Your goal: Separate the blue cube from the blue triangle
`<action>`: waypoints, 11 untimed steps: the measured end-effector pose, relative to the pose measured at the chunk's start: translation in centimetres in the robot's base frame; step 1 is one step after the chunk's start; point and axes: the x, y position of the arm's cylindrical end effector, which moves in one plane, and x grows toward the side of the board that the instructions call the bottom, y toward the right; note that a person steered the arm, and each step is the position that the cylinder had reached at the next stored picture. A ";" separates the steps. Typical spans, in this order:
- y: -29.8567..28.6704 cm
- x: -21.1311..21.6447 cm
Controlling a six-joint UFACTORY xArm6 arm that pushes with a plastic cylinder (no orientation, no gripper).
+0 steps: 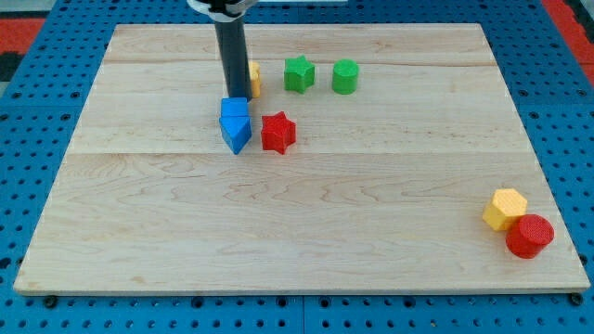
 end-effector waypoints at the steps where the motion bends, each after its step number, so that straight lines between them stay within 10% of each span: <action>1: 1.2 -0.2; 11: -8.8 4.1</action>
